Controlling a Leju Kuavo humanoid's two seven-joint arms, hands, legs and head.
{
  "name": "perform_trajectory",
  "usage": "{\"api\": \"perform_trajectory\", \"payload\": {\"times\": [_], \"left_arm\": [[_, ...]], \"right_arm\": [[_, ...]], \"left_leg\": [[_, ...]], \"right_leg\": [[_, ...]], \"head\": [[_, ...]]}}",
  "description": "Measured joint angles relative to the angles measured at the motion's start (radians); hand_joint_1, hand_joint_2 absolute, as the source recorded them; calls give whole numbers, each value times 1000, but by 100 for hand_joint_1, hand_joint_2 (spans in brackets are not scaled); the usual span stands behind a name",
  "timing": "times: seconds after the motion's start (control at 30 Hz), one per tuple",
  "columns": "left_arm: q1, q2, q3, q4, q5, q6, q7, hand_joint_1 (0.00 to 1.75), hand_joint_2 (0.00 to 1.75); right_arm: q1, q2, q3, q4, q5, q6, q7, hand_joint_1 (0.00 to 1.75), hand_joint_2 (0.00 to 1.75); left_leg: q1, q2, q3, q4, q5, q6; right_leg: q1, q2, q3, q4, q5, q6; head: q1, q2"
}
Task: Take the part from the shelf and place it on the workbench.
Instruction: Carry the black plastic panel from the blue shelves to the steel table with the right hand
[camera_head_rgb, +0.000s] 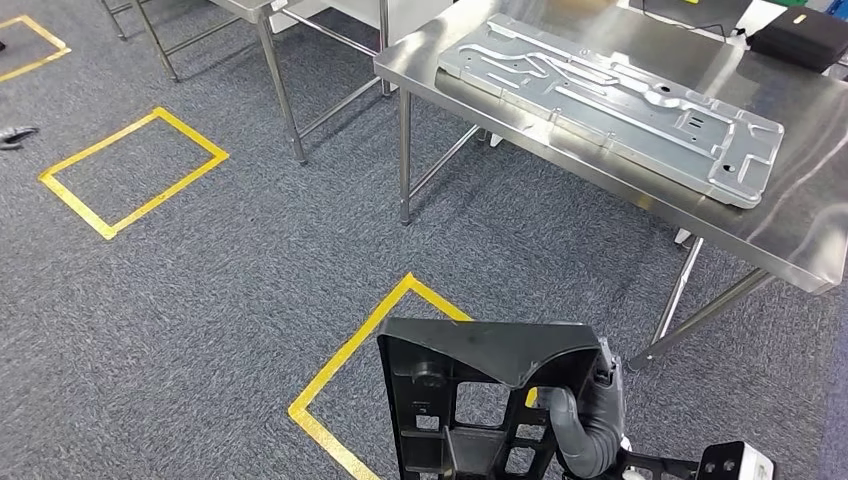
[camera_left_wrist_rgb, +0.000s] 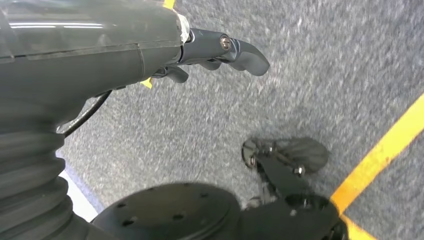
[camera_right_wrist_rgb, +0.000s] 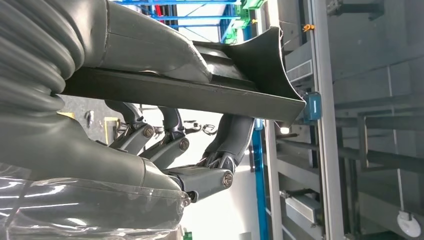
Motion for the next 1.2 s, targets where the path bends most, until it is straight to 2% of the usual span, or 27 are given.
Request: {"api": "perform_trajectory", "payload": {"times": [0.03,0.1,0.13,0.17,0.23,0.3,0.33,0.37,0.43,0.47,0.5,0.53,0.57,0.6,0.67,0.7,0.77,0.83,0.87,0.97,1.0,1.03,1.07,1.1,1.13,1.2], "left_arm": [[1,0,0,0,0,0,0,0,175],[2,-1,0,0,0,0,0,0,175],[1,-2,0,0,0,-1,0,0,175],[0,-3,0,1,0,-1,0,0,175],[-2,-3,-1,1,-1,-1,0,0,175],[-2,-2,-1,1,-1,-2,0,0,175],[-3,-1,-1,1,-1,-2,-1,0,175],[-5,-1,-1,1,-2,-2,-1,0,175],[-6,-1,-1,1,-1,-1,0,0,175],[-5,-1,-1,1,-1,-1,1,0,175],[-5,-1,0,1,-1,-1,2,0,175],[-5,-1,0,1,0,-1,4,0,175],[-6,-1,0,1,-1,-1,4,0,175],[-5,-1,0,1,-1,0,5,0,175],[-3,-1,0,1,0,1,6,0,175],[-2,-1,0,1,0,1,6,0,175],[-4,-1,0,1,0,1,6,0,175],[-4,-2,0,1,0,2,6,0,175],[-5,-3,0,1,0,3,6,0,175],[-4,-2,0,1,0,5,10,0,175],[-3,-2,0,1,0,6,12,0,175],[-2,-2,0,1,0,6,13,0,175],[-2,-2,0,1,0,7,15,0,175],[-1,-3,0,1,0,7,16,0,175],[-2,-4,0,1,0,7,17,0,175],[-3,-7,0,1,0,8,19,0,175]], "right_arm": [[0,0,0,0,0,0,0,175,175],[0,0,0,0,0,0,0,175,175],[-1,0,0,0,0,0,0,175,175],[-1,0,0,0,0,0,0,175,175],[0,0,0,-2,1,0,0,175,175],[2,0,-1,-3,1,0,-1,175,175],[1,0,0,-3,1,1,-1,175,175],[1,0,0,-3,1,1,-1,175,175],[1,0,0,-3,1,1,-1,175,175],[1,0,0,-3,1,2,-1,175,175],[1,0,0,-3,2,2,0,175,175],[1,0,0,-3,2,1,0,175,175],[1,0,0,-3,2,1,2,175,175],[1,1,0,-3,2,1,3,175,175],[1,1,0,-3,2,1,6,175,175],[2,1,0,-4,2,2,6,175,175],[1,1,1,-7,2,2,6,175,175],[0,1,1,-10,1,5,5,175,175],[-1,1,0,-11,1,8,5,175,175],[-2,1,-1,-11,0,14,6,175,175],[-2,1,-1,-11,0,14,7,175,175],[-2,1,-1,-11,0,15,7,175,175],[-2,1,-1,-11,0,15,8,175,175],[-2,1,-1,-11,-1,15,8,175,175],[-2,1,-1,-11,-1,15,9,175,175],[-2,1,-2,-12,-2,15,15,175,175]], "left_leg": [[0,-1,12,0,-8,-1],[0,-1,37,-2,-26,-5],[0,-2,44,-3,-32,-9],[0,-1,46,-5,-38,-14],[-1,0,54,-4,-40,-28],[-2,2,63,14,-43,-39],[-2,1,53,42,-50,-43],[0,1,27,90,-64,-46],[1,1,-54,213,-110,-52],[2,1,-91,256,-131,-54],[2,1,-114,269,-137,-55],[2,1,-122,250,-121,-56],[2,2,-116,202,-80,-55],[2,2,-106,140,-27,-53],[-2,4,-91,52,34,-41],[-4,3,-90,36,43,-33],[-3,2,-80,31,41,-17],[-1,1,-63,23,39,-5],[1,0,-53,19,35,-1],[0,0,-34,17,16,5],[0,-2,-25,17,8,4],[0,-3,-13,17,-1,2],[0,-5,1,16,-11,1],[0,-5,14,15,-22,-1],[-1,-6,27,14,-32,-4],[-1,-5,42,9,-45,-14]], "right_leg": [[0,0,1,-33,37,-3],[5,-1,36,-158,132,-15],[10,-2,50,-209,153,-22],[15,-4,58,-242,162,-30],[20,-3,66,-266,149,-43],[14,-1,91,-282,148,-54],[10,-1,104,-286,143,-58],[7,-1,116,-289,138,-61],[8,-2,131,-289,123,-66],[8,-1,140,-289,115,-66],[8,0,152,-289,106,-65],[8,1,165,-289,96,-64],[7,1,180,-289,85,-62],[8,2,194,-288,74,-58],[10,3,209,-285,56,-48],[11,4,212,-282,50,-41],[13,4,216,-277,43,-30],[10,2,205,-241,35,-20],[8,1,179,-195,21,-15],[1,0,55,-21,-40,-3],[0,0,27,0,-41,-2],[0,0,15,-11,-22,-3],[0,0,20,-55,18,-6],[3,0,35,-121,72,-12],[7,-1,47,-177,112,-19],[17,-1,62,-242,147,-36]], "head": [[0,0],[-1,0],[-2,0],[-3,0],[-4,0],[-4,0],[-6,0],[-8,0],[-10,0],[-10,0],[-10,0],[-10,0],[-10,0],[-10,0],[-10,0],[-10,0],[-10,0],[-8,0],[-7,0],[-5,0],[-5,0],[-5,0],[-5,0],[-5,0],[-6,0],[-8,0]]}}
